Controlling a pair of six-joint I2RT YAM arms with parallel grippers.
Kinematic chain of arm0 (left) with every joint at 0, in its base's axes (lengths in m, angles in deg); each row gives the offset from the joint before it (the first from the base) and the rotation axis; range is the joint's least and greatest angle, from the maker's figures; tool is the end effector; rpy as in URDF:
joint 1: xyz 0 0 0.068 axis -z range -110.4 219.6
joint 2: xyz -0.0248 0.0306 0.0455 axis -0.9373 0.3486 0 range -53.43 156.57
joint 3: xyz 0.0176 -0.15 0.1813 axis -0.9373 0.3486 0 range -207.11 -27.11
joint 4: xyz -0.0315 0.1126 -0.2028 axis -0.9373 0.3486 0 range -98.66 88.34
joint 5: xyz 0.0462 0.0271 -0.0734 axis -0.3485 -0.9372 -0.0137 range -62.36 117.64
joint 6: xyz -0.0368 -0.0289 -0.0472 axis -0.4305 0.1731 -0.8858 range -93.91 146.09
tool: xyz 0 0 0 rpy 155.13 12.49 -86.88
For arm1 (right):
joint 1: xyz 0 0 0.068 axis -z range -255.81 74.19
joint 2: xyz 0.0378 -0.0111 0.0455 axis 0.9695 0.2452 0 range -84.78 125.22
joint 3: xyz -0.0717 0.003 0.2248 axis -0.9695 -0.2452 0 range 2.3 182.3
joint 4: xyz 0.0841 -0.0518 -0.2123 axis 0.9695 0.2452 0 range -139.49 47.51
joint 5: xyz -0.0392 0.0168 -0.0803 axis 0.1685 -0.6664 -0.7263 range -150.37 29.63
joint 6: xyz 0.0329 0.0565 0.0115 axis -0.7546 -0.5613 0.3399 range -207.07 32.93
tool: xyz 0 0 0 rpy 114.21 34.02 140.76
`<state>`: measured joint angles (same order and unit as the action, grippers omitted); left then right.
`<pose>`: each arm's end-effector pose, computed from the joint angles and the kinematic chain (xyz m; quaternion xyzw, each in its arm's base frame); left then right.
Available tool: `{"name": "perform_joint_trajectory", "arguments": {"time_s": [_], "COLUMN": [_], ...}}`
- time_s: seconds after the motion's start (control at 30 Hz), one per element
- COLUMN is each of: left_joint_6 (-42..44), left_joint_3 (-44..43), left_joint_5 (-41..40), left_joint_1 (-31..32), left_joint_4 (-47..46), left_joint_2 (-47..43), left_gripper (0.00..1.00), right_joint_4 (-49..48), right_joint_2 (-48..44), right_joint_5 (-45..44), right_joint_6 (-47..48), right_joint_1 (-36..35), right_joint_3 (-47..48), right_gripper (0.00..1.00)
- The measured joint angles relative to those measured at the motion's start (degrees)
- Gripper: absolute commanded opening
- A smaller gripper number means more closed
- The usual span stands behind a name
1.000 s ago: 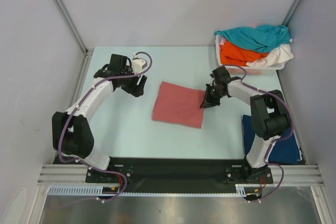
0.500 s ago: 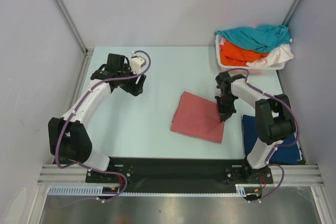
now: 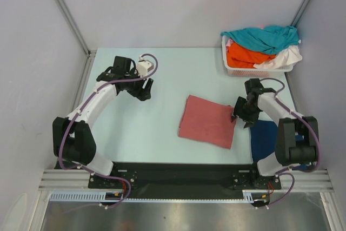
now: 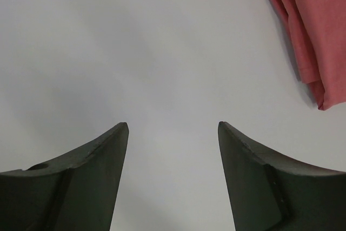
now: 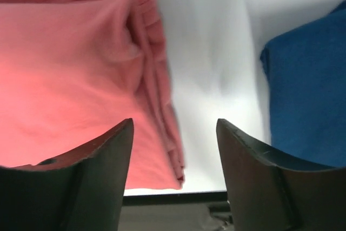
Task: Fold and stack the t-shirts
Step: Neatly place the folded tshirt to the corner
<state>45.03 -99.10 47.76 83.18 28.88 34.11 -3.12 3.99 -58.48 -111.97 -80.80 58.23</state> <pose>0.2953 -0.0899 0.2402 0.3146 0.8812 -0.1509 0.3190 0.2515 0.0238 0.1482 0.1706 0.9807 0.0400 0.0865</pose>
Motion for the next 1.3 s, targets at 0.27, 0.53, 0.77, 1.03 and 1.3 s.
{"name": "perform_joint_trajectory", "arguments": {"time_s": [0.27,0.53,0.77,1.03,1.3], "left_joint_6": [0.0,0.0,0.0,0.1,0.5], "left_joint_3": [0.0,0.0,0.0,0.0,0.0], "left_joint_5": [0.0,0.0,0.0,-0.4,-1.1], "left_joint_1": [0.1,0.1,0.1,0.1,0.1], "left_joint_4": [-0.1,-0.1,-0.1,-0.2,-0.2], "left_joint_2": [0.0,0.0,0.0,0.0,0.0], "left_gripper": [0.73,0.73,0.73,0.73,0.73], "right_joint_4": [-13.6,-24.3,-30.6,-17.1,-3.3], "right_joint_2": [-7.3,-7.6,-5.6,-4.6,-2.0], "right_joint_5": [8.5,16.3,19.1,14.9,7.9], "right_joint_6": [-7.2,-13.2,-14.0,-3.8,6.1], "right_joint_1": [2.3,3.6,4.3,4.3,6.1], "right_joint_3": [-11.3,-17.5,-20.3,-10.0,-0.7], "right_gripper": [0.72,0.60,0.01,0.00,0.00]}}
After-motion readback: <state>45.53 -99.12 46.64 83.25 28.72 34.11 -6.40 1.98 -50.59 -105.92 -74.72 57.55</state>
